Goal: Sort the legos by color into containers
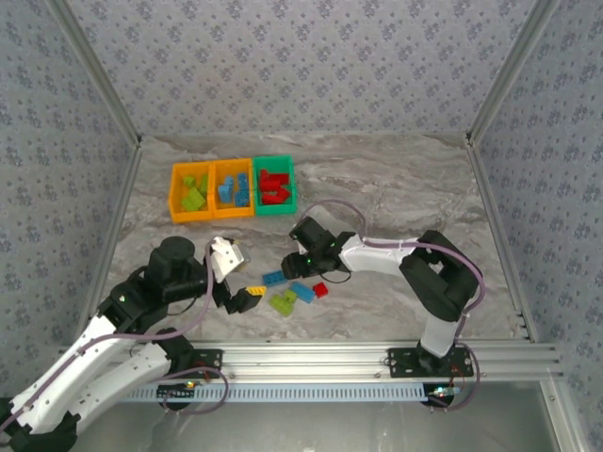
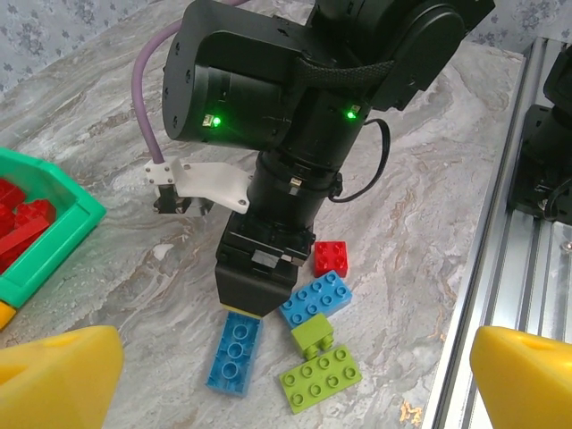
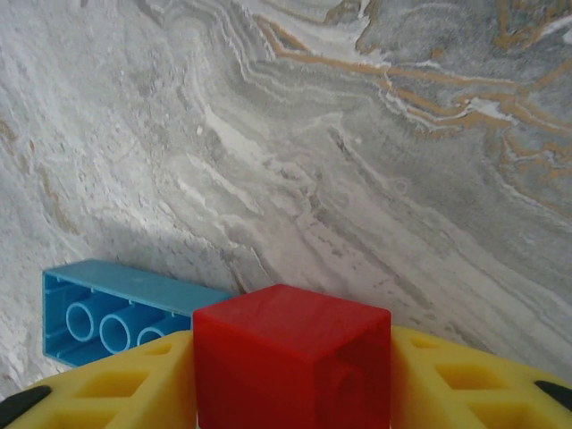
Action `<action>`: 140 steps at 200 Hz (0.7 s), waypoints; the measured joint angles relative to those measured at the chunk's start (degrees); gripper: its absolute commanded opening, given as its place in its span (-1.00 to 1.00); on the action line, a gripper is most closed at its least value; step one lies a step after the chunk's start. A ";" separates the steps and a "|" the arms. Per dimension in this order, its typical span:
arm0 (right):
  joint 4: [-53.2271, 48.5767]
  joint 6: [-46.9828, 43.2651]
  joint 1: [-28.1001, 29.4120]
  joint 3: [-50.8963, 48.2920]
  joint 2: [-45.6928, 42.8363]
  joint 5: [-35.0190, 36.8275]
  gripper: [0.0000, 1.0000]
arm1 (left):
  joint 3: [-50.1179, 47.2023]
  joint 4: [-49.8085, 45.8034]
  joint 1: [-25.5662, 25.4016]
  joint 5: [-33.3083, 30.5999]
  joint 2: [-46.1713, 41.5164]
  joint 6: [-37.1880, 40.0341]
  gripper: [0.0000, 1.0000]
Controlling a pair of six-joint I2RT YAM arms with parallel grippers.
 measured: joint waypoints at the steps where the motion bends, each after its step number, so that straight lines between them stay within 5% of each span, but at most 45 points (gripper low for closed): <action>1: 0.04 0.13 0.00 0.00 0.00 -0.02 -0.07 | 0.00 -0.02 0.00 0.00 0.00 0.09 0.99; 35: 0.61 0.81 -0.39 -0.09 -0.17 0.48 -0.26 | -0.04 -0.11 0.00 -0.02 -0.20 1.75 0.98; 94: -2.58 -0.48 -1.53 -1.62 -11.21 5.25 -0.25 | -0.24 -0.26 0.00 -0.26 -0.96 2.71 0.98; 140: -2.91 -7.54 -4.02 12.07 -10.03 8.74 -0.25 | -0.92 0.00 0.02 -3.15 -1.95 1.84 0.98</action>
